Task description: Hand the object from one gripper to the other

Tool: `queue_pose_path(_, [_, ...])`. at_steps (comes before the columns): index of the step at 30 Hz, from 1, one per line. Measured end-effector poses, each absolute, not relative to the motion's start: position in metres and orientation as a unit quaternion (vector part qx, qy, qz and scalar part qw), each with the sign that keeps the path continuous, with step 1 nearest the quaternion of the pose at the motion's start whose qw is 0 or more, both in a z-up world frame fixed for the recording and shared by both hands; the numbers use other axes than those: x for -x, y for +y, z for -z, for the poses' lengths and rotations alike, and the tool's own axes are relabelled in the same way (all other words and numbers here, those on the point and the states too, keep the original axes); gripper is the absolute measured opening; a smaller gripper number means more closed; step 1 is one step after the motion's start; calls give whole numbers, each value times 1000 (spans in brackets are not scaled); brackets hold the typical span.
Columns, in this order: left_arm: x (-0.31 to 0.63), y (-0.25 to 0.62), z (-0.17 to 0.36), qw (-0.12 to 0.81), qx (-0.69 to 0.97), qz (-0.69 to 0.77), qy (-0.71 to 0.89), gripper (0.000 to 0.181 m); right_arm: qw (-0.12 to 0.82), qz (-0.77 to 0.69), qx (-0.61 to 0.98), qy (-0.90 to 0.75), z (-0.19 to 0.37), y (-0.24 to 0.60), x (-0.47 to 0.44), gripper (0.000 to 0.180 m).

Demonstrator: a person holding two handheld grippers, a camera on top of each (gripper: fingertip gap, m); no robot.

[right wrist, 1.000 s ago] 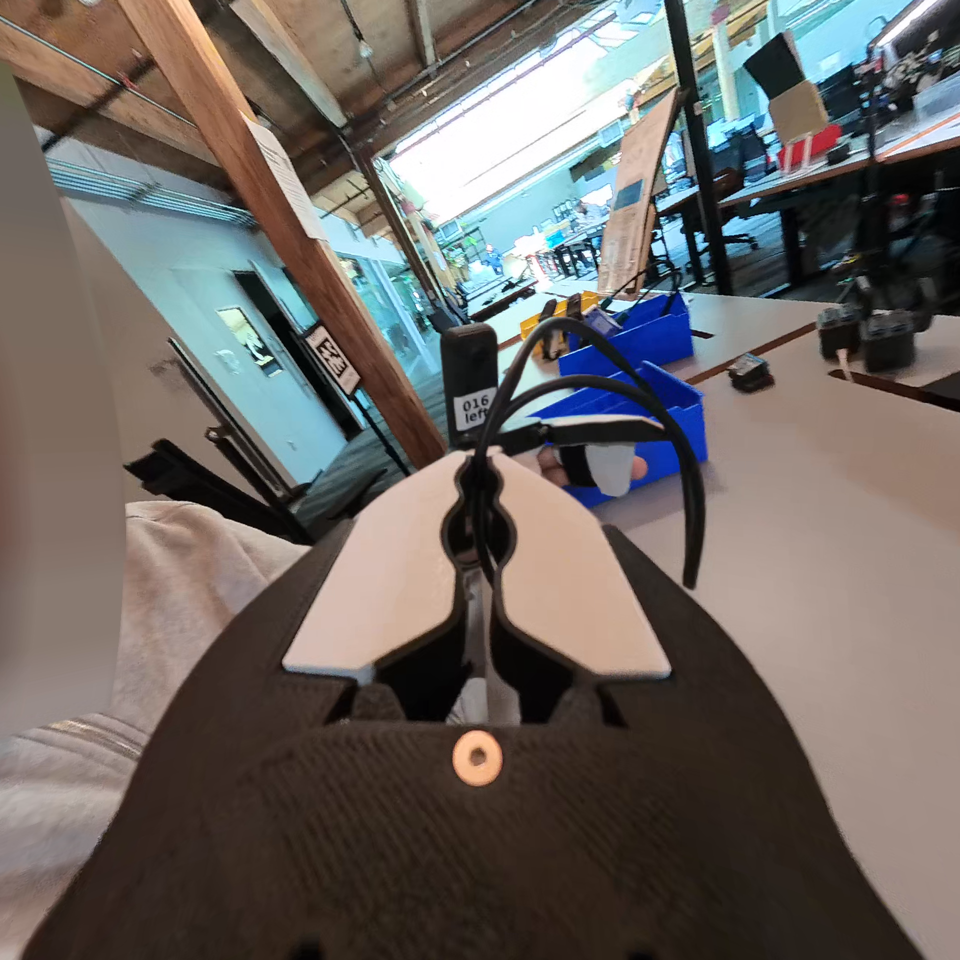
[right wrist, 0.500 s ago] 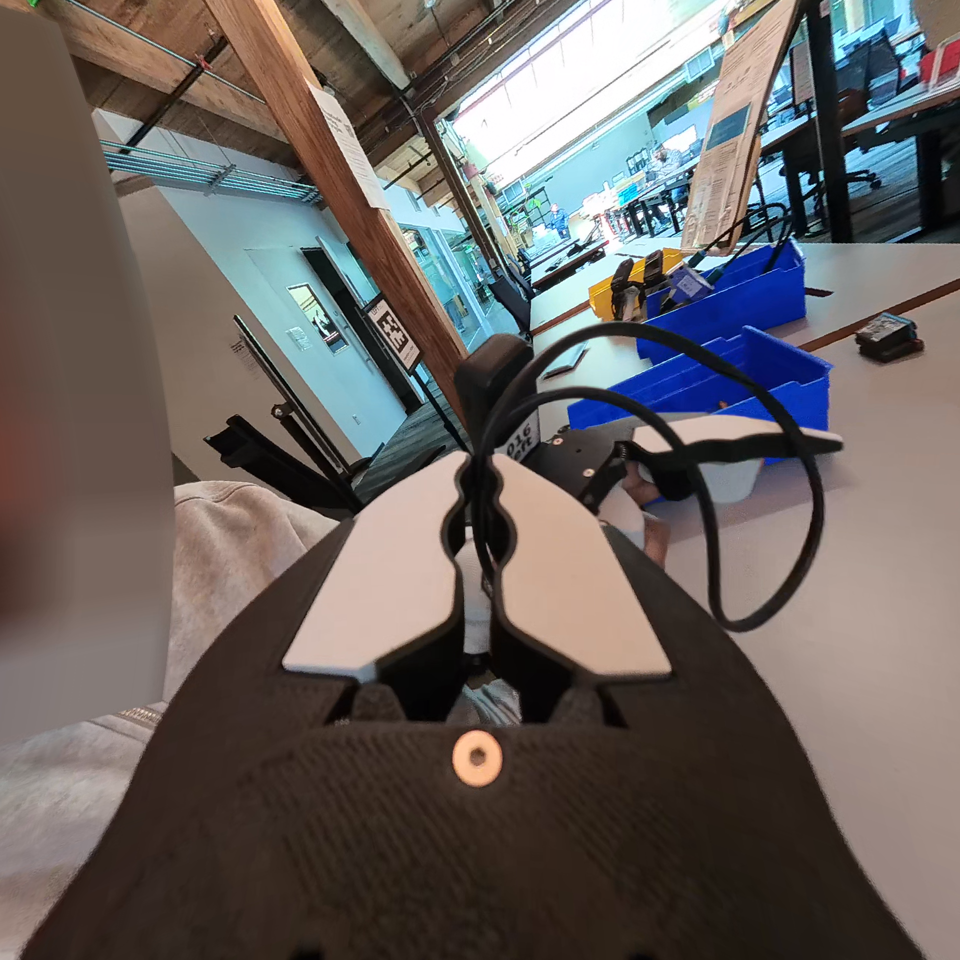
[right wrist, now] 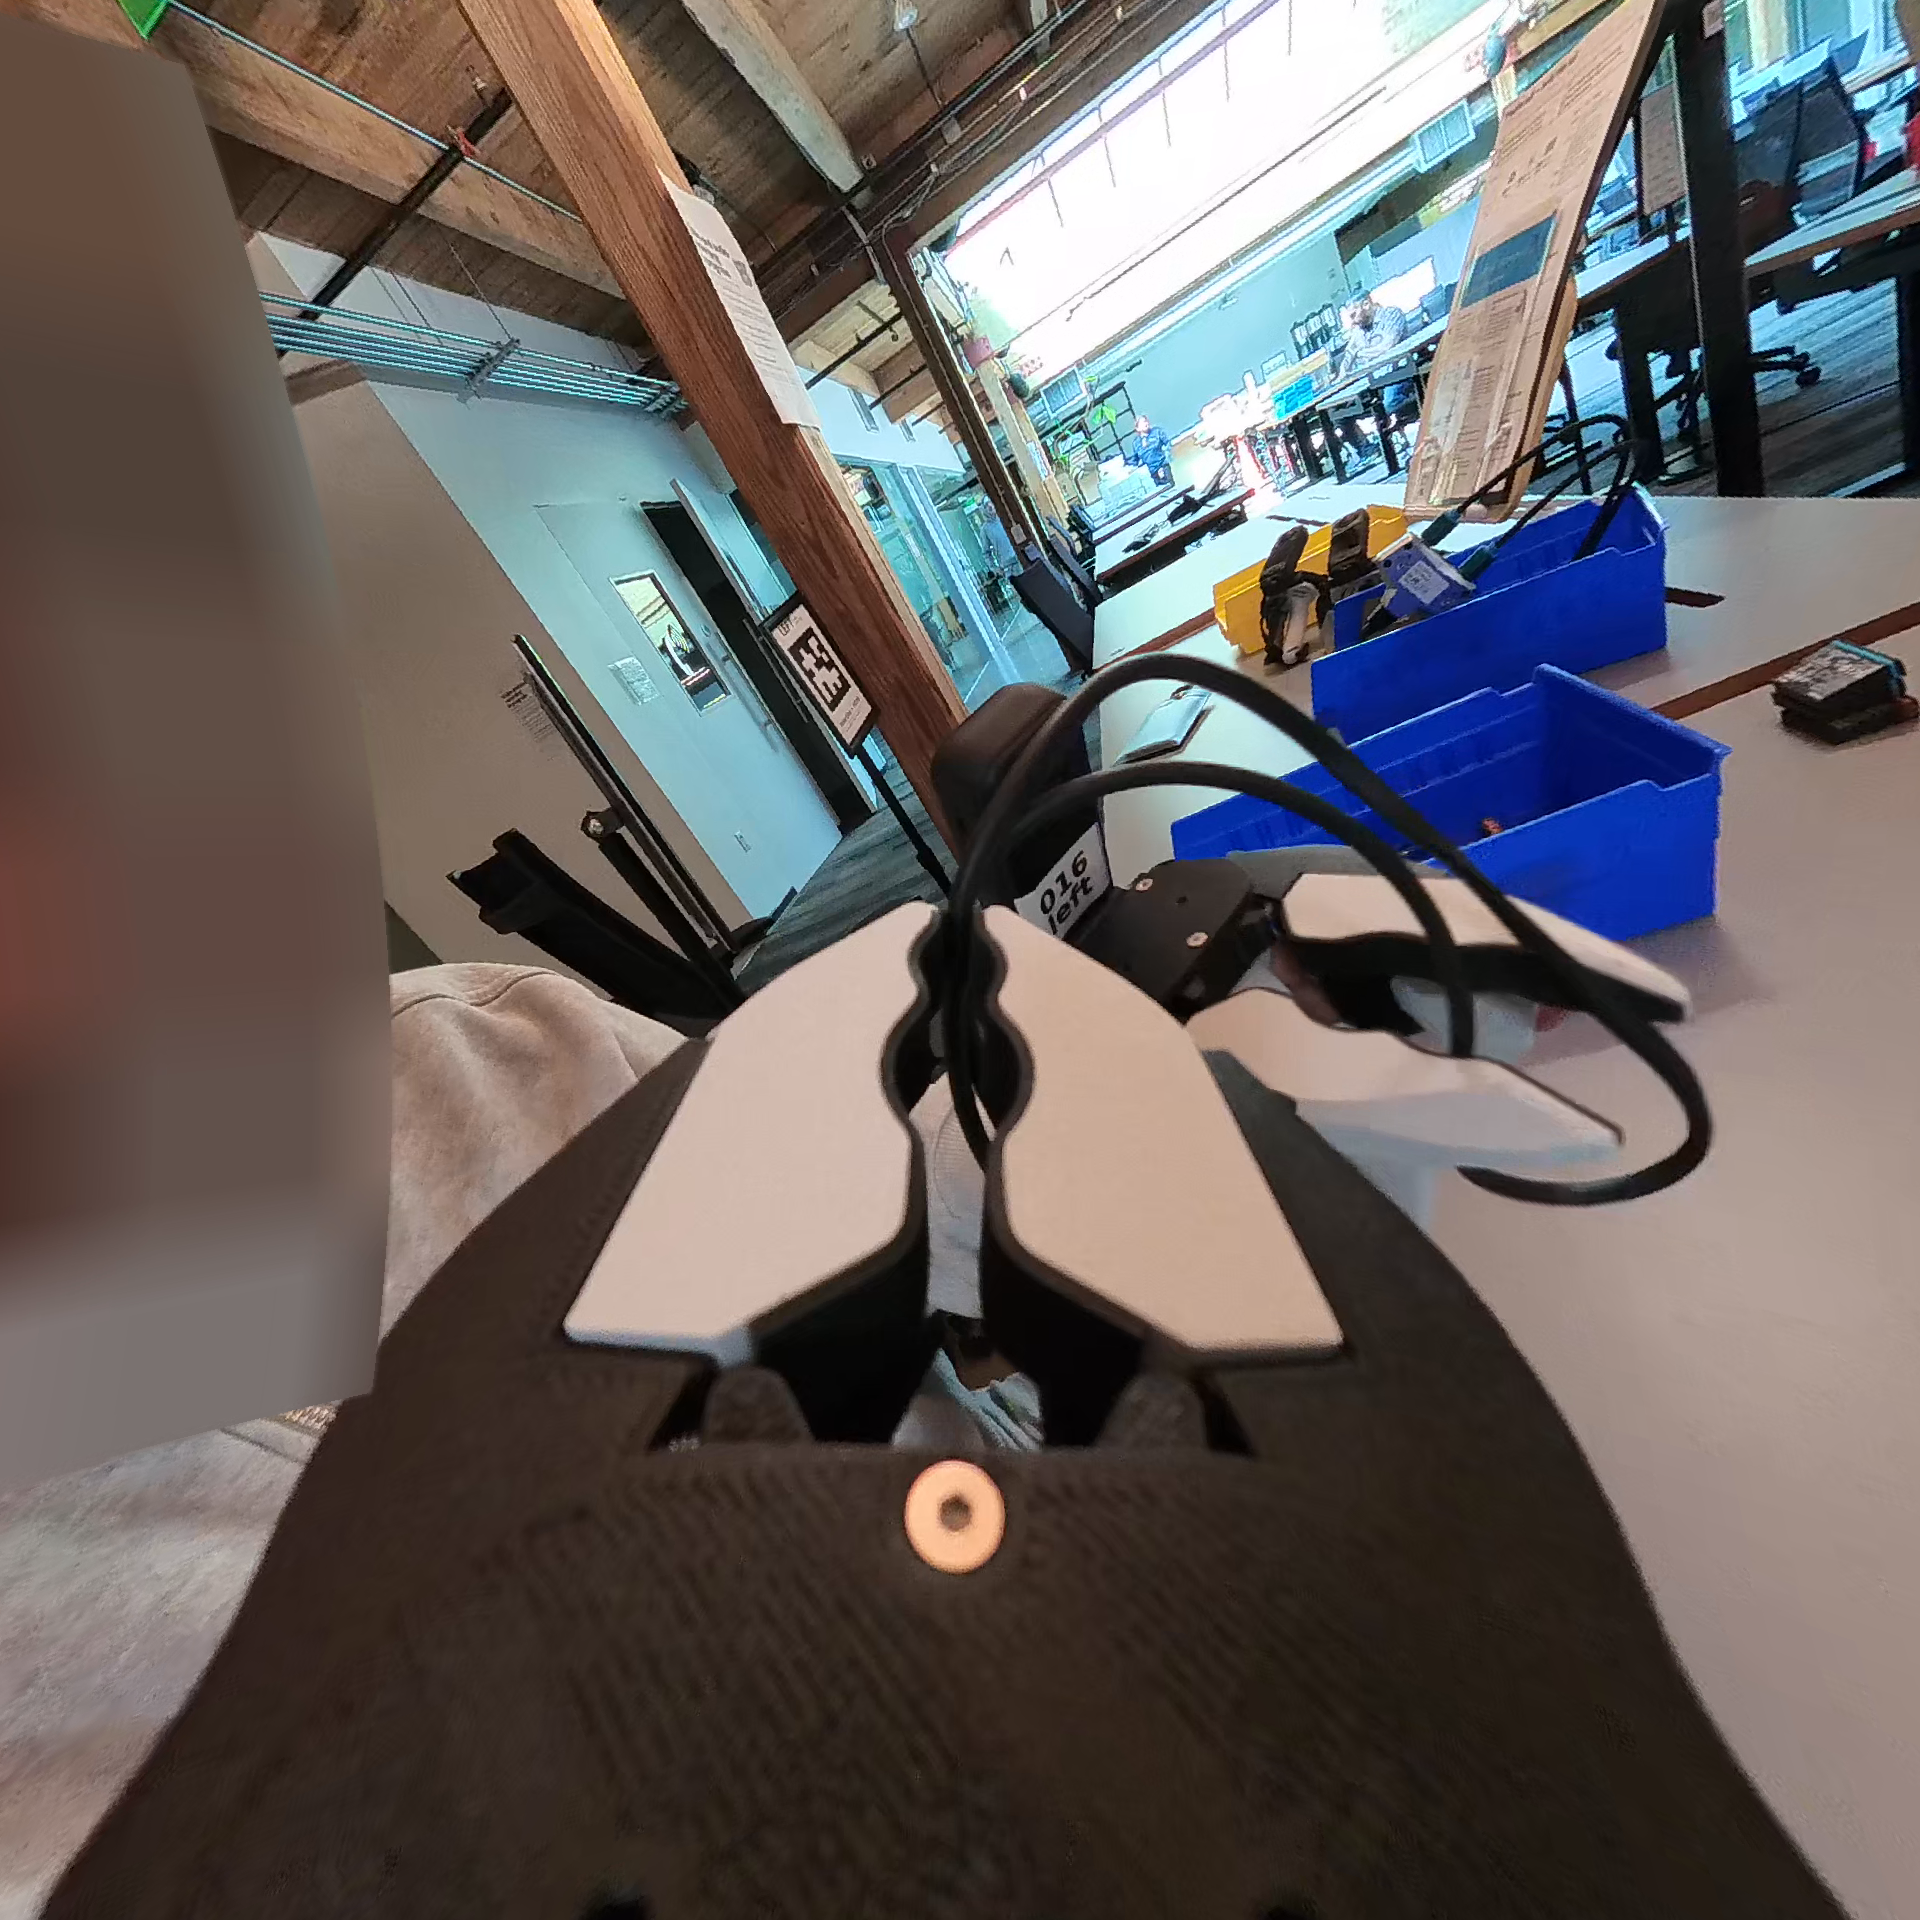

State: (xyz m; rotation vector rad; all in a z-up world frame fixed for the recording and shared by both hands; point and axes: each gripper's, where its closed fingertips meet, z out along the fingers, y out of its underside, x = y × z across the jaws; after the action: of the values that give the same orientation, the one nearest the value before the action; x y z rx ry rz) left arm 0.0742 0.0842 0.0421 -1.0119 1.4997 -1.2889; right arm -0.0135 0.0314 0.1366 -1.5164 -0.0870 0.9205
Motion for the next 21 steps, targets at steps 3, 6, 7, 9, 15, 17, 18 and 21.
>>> queue_pose_path(3, [-72,80,-43,440,399,523,611,12,633,-400,662,-38,-138,31,13,4])
queue_pose_path(6, [-71,77,-43,441,393,523,615,8,633,-400,661,-39,-138,30,13,4])
queue_pose_path(7, [-71,77,-43,440,392,523,615,9,633,-401,661,-39,-139,29,13,4])
queue_pose_path(9, [-72,76,-43,437,392,525,616,24,633,-398,663,-40,-139,29,13,4])
queue_pose_path(15, [-70,85,-50,469,389,524,595,55,637,-387,666,-34,-139,29,9,4])
queue_pose_path(17, [-70,86,-50,481,384,513,597,57,641,-387,662,-29,-140,29,6,4])
queue_pose_path(18, [-69,86,-51,487,381,511,597,57,642,-387,662,-27,-140,29,5,4])
queue_pose_path(21, [-67,83,-54,500,368,506,598,57,645,-383,661,-21,-140,29,2,4])
